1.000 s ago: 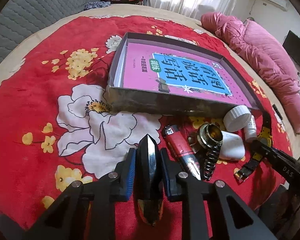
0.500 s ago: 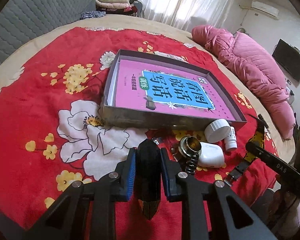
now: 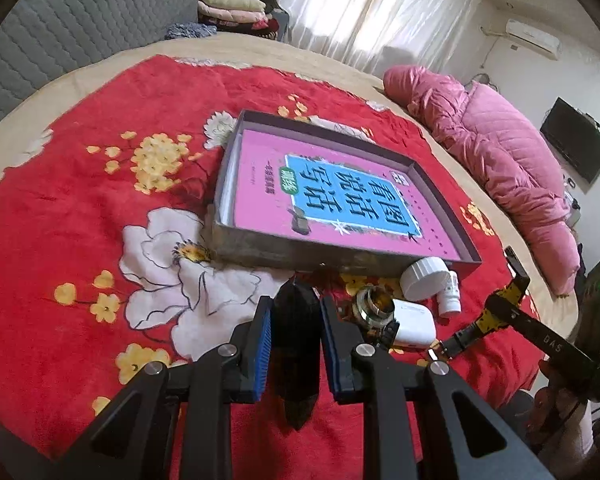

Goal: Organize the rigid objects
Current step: 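Lift the black stick with the left tool while the right tool carries the watch over the box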

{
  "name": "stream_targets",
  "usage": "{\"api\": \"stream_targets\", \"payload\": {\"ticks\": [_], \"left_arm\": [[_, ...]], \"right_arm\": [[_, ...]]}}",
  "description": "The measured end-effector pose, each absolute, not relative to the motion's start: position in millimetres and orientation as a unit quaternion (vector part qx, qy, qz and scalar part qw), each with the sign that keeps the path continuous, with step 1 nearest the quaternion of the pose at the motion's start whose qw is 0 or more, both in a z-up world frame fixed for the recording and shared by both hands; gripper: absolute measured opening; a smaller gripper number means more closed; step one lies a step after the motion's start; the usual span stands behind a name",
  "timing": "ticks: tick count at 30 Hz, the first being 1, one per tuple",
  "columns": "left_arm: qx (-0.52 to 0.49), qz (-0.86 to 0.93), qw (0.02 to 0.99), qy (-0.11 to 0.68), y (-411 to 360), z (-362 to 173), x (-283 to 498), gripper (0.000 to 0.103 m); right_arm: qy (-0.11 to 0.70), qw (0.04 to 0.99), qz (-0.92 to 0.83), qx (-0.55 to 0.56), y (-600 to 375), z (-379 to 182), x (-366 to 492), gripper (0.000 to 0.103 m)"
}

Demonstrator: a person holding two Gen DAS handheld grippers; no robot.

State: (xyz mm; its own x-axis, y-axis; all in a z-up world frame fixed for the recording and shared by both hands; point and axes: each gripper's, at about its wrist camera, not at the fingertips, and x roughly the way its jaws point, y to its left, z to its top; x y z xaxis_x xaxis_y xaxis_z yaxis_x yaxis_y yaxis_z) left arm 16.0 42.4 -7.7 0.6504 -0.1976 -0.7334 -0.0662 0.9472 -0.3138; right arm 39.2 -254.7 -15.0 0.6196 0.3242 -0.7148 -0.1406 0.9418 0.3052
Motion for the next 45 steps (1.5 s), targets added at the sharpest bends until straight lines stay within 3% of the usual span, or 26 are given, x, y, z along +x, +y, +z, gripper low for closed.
{"api": "stream_targets", "payload": {"ticks": [32, 45], "left_arm": [[-0.209, -0.034, 0.926, 0.311, 61, 25, 50, 0.023], [-0.207, -0.035, 0.926, 0.315, 65, 8, 87, 0.023]], "right_arm": [[0.372, 0.909, 0.129, 0.137, -252, 22, 52, 0.017], [0.374, 0.911, 0.118, 0.129, -241, 23, 68, 0.017]]}}
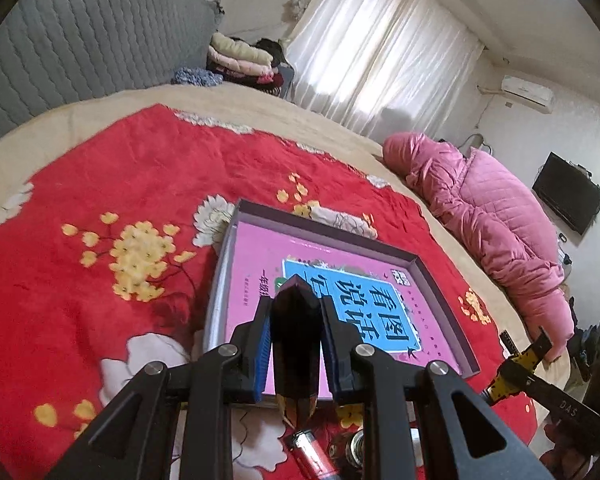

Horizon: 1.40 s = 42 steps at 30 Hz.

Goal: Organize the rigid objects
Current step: 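Lift the black stick with the left tool while the right tool carries the watch over the box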

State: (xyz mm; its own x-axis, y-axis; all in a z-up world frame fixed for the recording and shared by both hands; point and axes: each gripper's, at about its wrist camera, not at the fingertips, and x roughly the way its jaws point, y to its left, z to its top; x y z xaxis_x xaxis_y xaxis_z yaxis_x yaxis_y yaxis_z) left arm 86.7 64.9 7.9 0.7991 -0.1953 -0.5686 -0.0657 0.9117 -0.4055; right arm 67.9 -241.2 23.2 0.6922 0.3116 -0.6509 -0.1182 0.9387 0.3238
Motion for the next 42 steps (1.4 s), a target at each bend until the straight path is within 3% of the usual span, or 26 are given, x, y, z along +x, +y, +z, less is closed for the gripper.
{"api": "stream_targets", "payload": {"ticks": [25, 35, 42], "left_arm": [[-0.195, -0.041, 0.914, 0.354, 61, -36, 122, 0.023], [-0.183, -0.047, 0.918, 0.349, 59, -37, 129, 0.023], [-0.179, -0.045, 0.919, 0.348, 62, -38, 134, 0.023]], "right_arm": [[0.402, 0.900, 0.071, 0.155, -228, -10, 128, 0.017], [0.427, 0.895, 0.045, 0.122, -215, -24, 148, 0.018], [0.441, 0.896, 0.022, 0.037, -200, -27, 154, 0.020]]}}
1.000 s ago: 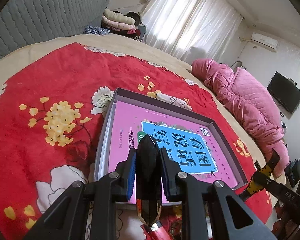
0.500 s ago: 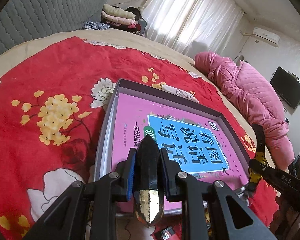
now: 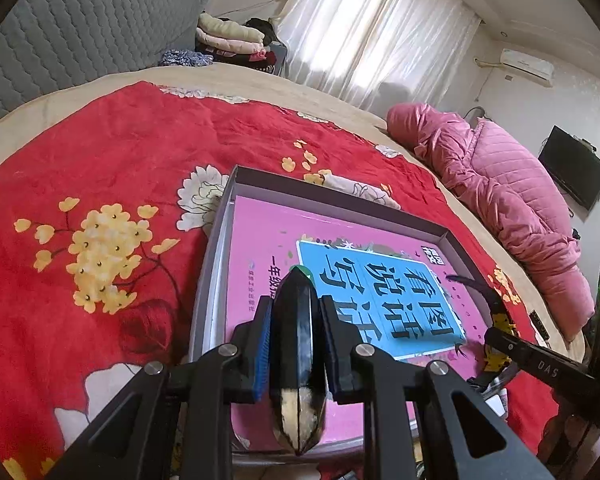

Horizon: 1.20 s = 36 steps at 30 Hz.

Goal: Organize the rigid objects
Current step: 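Lift the black stick with the left tool while the right tool carries the watch over the box, then open the left tool to drop the stick in the box while the right tool releases the watch there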

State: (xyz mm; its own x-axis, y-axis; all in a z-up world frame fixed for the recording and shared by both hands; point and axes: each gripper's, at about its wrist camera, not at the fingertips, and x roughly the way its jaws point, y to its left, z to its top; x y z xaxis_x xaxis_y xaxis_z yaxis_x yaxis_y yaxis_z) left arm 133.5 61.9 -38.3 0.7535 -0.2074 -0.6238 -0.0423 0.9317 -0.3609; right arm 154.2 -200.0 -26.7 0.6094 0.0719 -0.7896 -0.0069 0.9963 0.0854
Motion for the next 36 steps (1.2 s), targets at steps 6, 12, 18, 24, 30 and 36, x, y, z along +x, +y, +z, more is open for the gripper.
{"api": "stream_targets", "payload": {"ticks": [6, 12, 18, 24, 30, 36], "left_arm": [[-0.181, -0.050, 0.918, 0.349, 63, -38, 134, 0.023], [-0.185, -0.056, 0.916, 0.350, 65, -39, 134, 0.023], [-0.180, -0.055, 0.917, 0.351, 65, -40, 135, 0.023], [-0.172, -0.051, 0.918, 0.353, 62, -40, 135, 0.023], [-0.162, -0.046, 0.920, 0.355, 59, -40, 136, 0.023], [-0.161, -0.048, 0.919, 0.356, 61, -40, 135, 0.023]], "right_arm": [[0.451, 0.892, 0.009, -0.013, -194, -29, 157, 0.022], [0.457, 0.889, 0.005, -0.025, -195, -30, 153, 0.023], [0.460, 0.887, 0.013, -0.024, -197, -28, 147, 0.023], [0.456, 0.889, 0.021, -0.028, -198, -24, 140, 0.024], [0.451, 0.891, 0.018, -0.051, -194, -23, 136, 0.024], [0.448, 0.891, 0.012, -0.074, -190, -21, 134, 0.035]]}}
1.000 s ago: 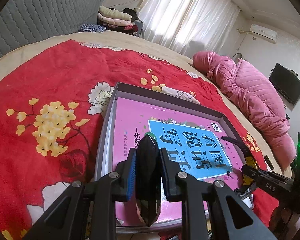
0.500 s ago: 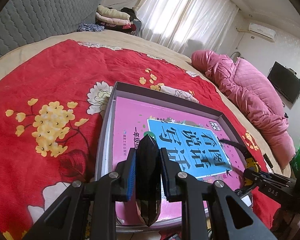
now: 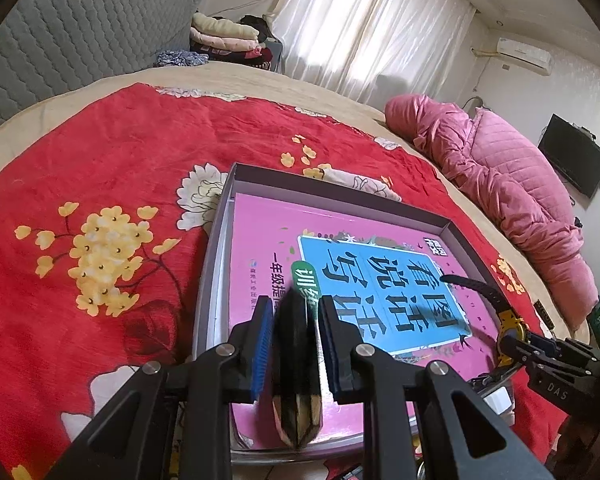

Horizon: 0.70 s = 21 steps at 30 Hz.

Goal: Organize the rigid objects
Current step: 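Open the left tool to drop the stick in the box while the right tool releases the watch there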

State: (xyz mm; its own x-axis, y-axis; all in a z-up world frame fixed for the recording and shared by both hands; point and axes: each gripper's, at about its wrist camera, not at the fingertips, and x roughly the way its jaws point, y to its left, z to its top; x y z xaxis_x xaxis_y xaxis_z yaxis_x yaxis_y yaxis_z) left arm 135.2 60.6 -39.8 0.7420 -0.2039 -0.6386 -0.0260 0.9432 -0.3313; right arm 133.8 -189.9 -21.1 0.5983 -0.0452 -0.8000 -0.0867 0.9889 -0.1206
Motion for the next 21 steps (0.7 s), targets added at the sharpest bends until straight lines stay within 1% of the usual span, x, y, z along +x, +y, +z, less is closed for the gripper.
{"api": "stream_targets", "payload": {"ticks": [6, 8, 12, 21], "left_arm": [[-0.156, -0.047, 0.920, 0.357, 59, -39, 136, 0.024], [-0.155, -0.047, 0.920, 0.357, 59, -40, 136, 0.024], [-0.155, -0.048, 0.920, 0.357, 59, -39, 136, 0.024], [-0.154, -0.044, 0.921, 0.356, 60, -37, 134, 0.027]], "right_arm": [[0.441, 0.894, 0.011, -0.074, -189, -16, 131, 0.038], [0.432, 0.899, 0.015, -0.071, -189, -12, 129, 0.041], [0.428, 0.900, 0.007, -0.080, -188, -8, 128, 0.053], [0.425, 0.902, -0.009, -0.078, -200, -6, 123, 0.055]]}}
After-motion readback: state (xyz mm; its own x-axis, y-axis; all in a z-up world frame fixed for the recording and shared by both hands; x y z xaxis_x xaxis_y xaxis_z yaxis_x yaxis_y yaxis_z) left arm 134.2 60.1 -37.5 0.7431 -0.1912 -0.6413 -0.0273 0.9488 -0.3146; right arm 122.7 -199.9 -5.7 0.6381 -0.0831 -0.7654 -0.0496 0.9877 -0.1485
